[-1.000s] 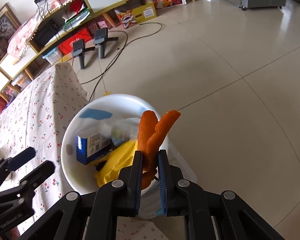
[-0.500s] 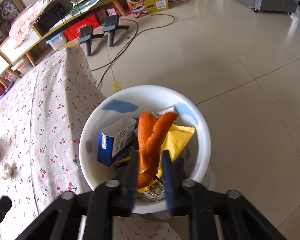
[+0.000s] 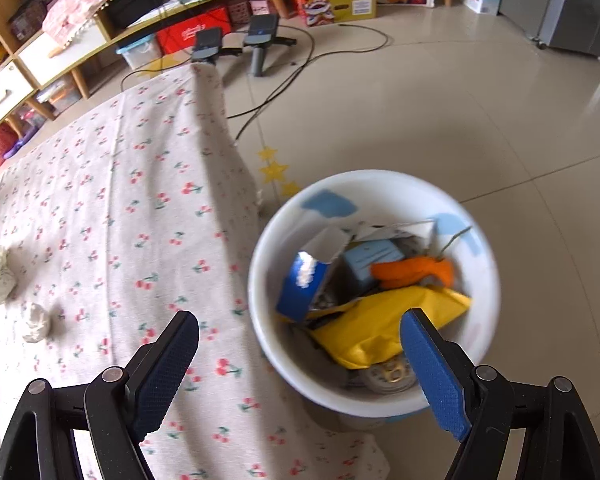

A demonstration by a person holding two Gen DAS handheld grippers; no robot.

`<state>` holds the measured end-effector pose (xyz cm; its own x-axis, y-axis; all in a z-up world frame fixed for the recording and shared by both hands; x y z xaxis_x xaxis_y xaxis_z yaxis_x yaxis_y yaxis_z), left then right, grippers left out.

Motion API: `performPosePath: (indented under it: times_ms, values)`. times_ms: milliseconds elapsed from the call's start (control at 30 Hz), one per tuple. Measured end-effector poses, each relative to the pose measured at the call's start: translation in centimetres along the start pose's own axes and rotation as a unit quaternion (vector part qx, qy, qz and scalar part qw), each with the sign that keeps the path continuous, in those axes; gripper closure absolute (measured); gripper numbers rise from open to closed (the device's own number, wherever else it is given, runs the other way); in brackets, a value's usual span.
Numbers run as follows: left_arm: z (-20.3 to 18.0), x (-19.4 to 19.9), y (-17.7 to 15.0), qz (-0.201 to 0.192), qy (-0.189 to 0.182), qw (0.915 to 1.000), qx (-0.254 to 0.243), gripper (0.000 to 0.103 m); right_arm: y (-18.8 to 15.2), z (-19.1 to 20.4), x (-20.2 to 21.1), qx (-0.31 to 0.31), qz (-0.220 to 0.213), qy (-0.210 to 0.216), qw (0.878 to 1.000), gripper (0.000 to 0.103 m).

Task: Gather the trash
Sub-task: 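Grasp the crumpled white plastic bag with the left tool while the right tool grasps the white tissue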

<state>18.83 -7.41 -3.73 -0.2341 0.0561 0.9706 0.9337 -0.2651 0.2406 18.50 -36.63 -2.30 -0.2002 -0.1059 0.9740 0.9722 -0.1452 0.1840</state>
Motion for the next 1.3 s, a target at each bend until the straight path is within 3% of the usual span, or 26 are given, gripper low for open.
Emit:
performPosePath:
  times_ms: [300, 467, 600, 700, 767, 800, 833, 933, 1133, 1300]
  values:
    - [7.4, -3.3, 1.8, 0.034, 0.027, 0.9969, 0.065, 0.006, -0.2, 5.1, -0.6, 0.024, 0.017, 0.034, 0.999, 0.016]
    - [9.9, -5.0, 3.2, 0.051, -0.016, 0.9923, 0.112, 0.007, -0.1, 7.6, -0.9, 0.033, 0.025, 0.053, 0.998, 0.016]
    - [10.5, -6.0, 4.2, 0.047, -0.017, 0.9905, 0.128, 0.007, 0.1, 9.6, -1.7, 0.052, 0.033, 0.042, 0.997, 0.016]
    - [11.2, -6.8, 4.6, 0.050, -0.034, 0.9871, 0.148, 0.029, 0.1, 10.4, -2.4, 0.062, 0.039, 0.036, 0.997, 0.016]
    - [11.6, -7.5, 4.7, 0.055, -0.044, 0.9850, 0.158, 0.060, 0.2, 10.8, -2.6, 0.068, 0.041, 0.036, 0.996, 0.016]
    - [11.7, -7.8, 4.6, 0.057, -0.048, 0.9845, 0.159, 0.066, 0.2, 11.1, -2.7, 0.072, 0.041, 0.035, 0.996, 0.016]
    - [11.8, -8.0, 4.6, 0.060, -0.051, 0.9840, 0.160, 0.083, 0.2, 11.3, -2.7, 0.075, 0.041, 0.034, 0.996, 0.016]
    - [11.9, -8.4, 4.2, 0.069, -0.053, 0.9834, 0.159, 0.103, 0.2, 11.8, -2.9, 0.083, 0.045, 0.035, 0.995, 0.016]
    - [11.7, -6.1, 3.2, 0.050, -0.060, 0.9870, 0.140, 0.103, 0.1, 14.2, -3.1, 0.113, 0.047, 0.057, 0.991, 0.016]
    - [13.1, -4.1, 1.6, 0.038, -0.076, 0.9852, 0.149, 0.101, -0.3, 17.2, -4.5, 0.149, 0.057, 0.072, 0.985, 0.016]
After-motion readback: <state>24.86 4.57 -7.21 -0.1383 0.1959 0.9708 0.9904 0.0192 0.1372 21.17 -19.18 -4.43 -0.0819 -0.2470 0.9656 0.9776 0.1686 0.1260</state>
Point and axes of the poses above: each gripper's, at about its wrist camera, not at the fingertips, and x roughly against the way its jaws point, z to its left, y to its top, the point moved 2 cm from there along -x, roughly the way its jaws point, and after that the axes turned 15 degrees about z, right-handed, at the moved point
